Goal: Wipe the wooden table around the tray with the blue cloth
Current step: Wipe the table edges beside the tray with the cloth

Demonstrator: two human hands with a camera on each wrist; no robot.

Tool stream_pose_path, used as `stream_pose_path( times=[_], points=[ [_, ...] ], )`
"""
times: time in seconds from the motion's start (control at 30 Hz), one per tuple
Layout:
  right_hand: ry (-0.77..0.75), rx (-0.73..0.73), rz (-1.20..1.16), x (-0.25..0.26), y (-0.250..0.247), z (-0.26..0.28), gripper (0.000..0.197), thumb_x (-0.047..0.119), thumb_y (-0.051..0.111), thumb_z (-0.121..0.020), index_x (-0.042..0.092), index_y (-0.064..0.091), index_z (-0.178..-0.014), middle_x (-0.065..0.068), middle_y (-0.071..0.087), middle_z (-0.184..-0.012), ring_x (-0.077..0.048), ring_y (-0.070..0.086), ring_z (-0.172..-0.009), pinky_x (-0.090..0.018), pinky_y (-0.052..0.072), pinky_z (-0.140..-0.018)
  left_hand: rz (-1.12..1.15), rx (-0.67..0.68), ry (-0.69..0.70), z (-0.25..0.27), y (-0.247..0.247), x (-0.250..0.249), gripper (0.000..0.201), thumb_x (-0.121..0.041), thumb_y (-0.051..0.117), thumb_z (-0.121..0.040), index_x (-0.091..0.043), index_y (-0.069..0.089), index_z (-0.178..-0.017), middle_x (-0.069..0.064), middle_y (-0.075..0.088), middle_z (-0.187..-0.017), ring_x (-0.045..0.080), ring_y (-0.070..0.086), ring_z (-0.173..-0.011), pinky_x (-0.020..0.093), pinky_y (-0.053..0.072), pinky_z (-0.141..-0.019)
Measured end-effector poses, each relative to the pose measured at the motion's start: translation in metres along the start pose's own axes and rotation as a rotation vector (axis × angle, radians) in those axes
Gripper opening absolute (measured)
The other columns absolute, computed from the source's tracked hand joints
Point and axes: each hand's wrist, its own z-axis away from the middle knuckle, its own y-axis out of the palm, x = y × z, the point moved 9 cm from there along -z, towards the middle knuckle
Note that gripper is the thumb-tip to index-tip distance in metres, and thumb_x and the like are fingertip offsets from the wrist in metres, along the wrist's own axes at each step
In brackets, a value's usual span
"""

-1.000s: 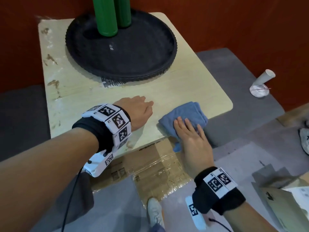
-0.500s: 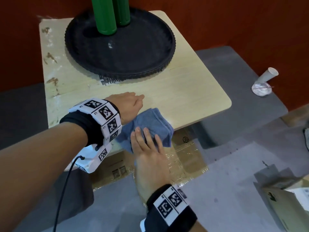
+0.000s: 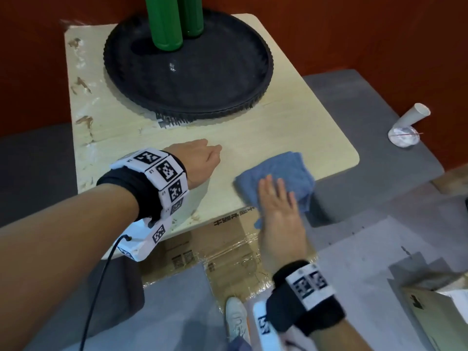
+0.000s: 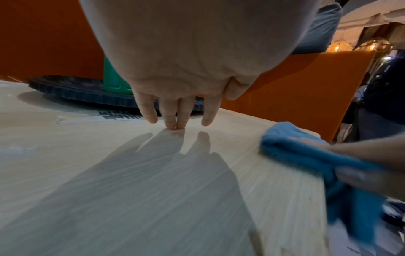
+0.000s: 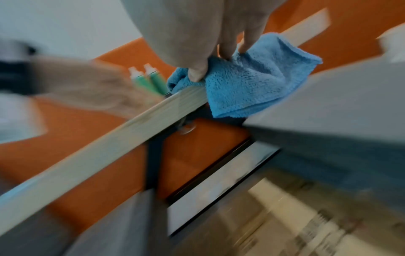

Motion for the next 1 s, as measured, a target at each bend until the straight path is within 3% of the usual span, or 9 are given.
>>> stream_pose_path(
  times=[0.07, 0.17, 0.33, 0.47, 0.6, 0.73, 0.83, 0.93, 1.0],
  points=[
    [-0.154, 0.007, -0.061, 0.040, 0.017, 0.017, 0.076, -0.011, 0.059, -0.073, 0.007, 0.038, -0.144, -0.010, 0.036, -0.151, -0.028, 0.027, -0.142, -0.048, 0.020, -0.114, 0.002, 0.012, -0.009, 0.000, 0.004, -0.004, 0.051, -0.039, 0.008, -0.102, -0.028, 0.022, -0.150, 0.007, 0.014, -0.159, 0.021, 0.015, -0.147, 0.039, 0.017, -0.119],
    [-0.250, 0.078, -0.041, 0.032, 0.013, 0.009, 0.082, -0.009, 0.065, -0.069, 0.009, 0.037, -0.145, -0.007, 0.036, -0.151, -0.025, 0.030, -0.142, -0.046, 0.021, -0.115, -0.016, 0.019, -0.022, 0.001, 0.002, -0.012, 0.051, -0.038, 0.009, -0.102, -0.027, 0.028, -0.148, 0.008, 0.013, -0.159, 0.019, 0.009, -0.148, 0.035, 0.012, -0.118],
    [0.096, 0.111, -0.077, -0.077, -0.035, -0.036, 0.079, -0.013, 0.044, -0.086, 0.027, 0.022, -0.150, 0.015, 0.009, -0.155, -0.009, 0.006, -0.144, -0.036, 0.011, -0.118, -0.074, 0.065, -0.022, 0.004, 0.001, -0.022, 0.058, -0.036, 0.007, -0.103, -0.011, 0.050, -0.132, 0.013, 0.019, -0.158, 0.019, 0.007, -0.148, 0.034, 0.015, -0.116],
    [0.259, 0.044, -0.135, -0.121, -0.043, -0.052, 0.056, 0.006, 0.037, -0.097, 0.026, 0.029, -0.149, 0.005, 0.019, -0.159, -0.028, 0.018, -0.146, -0.052, 0.027, -0.114, -0.090, 0.058, -0.057, 0.001, -0.001, -0.016, 0.061, -0.037, 0.008, -0.102, -0.002, 0.050, -0.128, 0.020, 0.027, -0.151, 0.032, 0.032, -0.137, 0.042, 0.027, -0.113],
    [0.272, 0.051, -0.161, -0.074, -0.024, -0.028, 0.071, -0.009, 0.044, -0.090, 0.022, 0.024, -0.150, 0.003, 0.012, -0.160, -0.022, 0.012, -0.148, -0.047, 0.026, -0.113, -0.093, 0.045, -0.061, -0.001, -0.003, -0.013, 0.061, -0.038, 0.010, -0.102, 0.001, 0.047, -0.131, 0.019, 0.034, -0.145, 0.034, 0.040, -0.130, 0.043, 0.031, -0.110],
    [0.016, 0.021, -0.180, 0.020, -0.002, 0.011, 0.082, -0.012, 0.064, -0.076, 0.017, 0.034, -0.147, 0.000, 0.029, -0.155, -0.018, 0.023, -0.144, -0.042, 0.037, -0.110, -0.102, 0.043, -0.058, -0.005, -0.002, -0.012, 0.056, -0.037, 0.011, -0.102, -0.004, 0.045, -0.133, 0.019, 0.034, -0.146, 0.034, 0.039, -0.130, 0.043, 0.031, -0.109],
    [-0.050, 0.034, -0.167, 0.039, 0.004, 0.017, 0.064, 0.015, 0.068, -0.079, 0.012, 0.047, -0.139, -0.002, 0.046, -0.146, -0.021, 0.038, -0.138, -0.042, 0.039, -0.108, -0.101, 0.051, -0.056, -0.007, -0.002, -0.012, 0.052, -0.032, 0.011, -0.103, -0.007, 0.046, -0.132, 0.020, 0.035, -0.144, 0.035, 0.040, -0.129, 0.044, 0.033, -0.107],
    [-0.060, 0.026, -0.176, 0.037, -0.012, 0.016, 0.060, 0.050, 0.044, -0.086, 0.019, 0.050, -0.137, 0.005, 0.044, -0.147, -0.014, 0.036, -0.138, -0.033, 0.024, -0.115, -0.094, 0.056, -0.057, -0.008, -0.004, -0.009, 0.050, -0.030, 0.011, -0.103, -0.010, 0.044, -0.133, 0.019, 0.033, -0.147, 0.033, 0.038, -0.131, 0.044, 0.031, -0.109],
    [-0.030, 0.055, -0.204, 0.031, -0.014, 0.011, 0.063, 0.059, 0.038, -0.088, 0.025, 0.047, -0.140, 0.006, 0.035, -0.152, -0.014, 0.027, -0.142, -0.033, 0.015, -0.117, -0.102, 0.068, -0.043, -0.008, -0.003, -0.007, 0.052, -0.034, 0.010, -0.103, -0.010, 0.044, -0.134, 0.015, 0.027, -0.153, 0.031, 0.034, -0.136, 0.041, 0.028, -0.111]
  ],
)
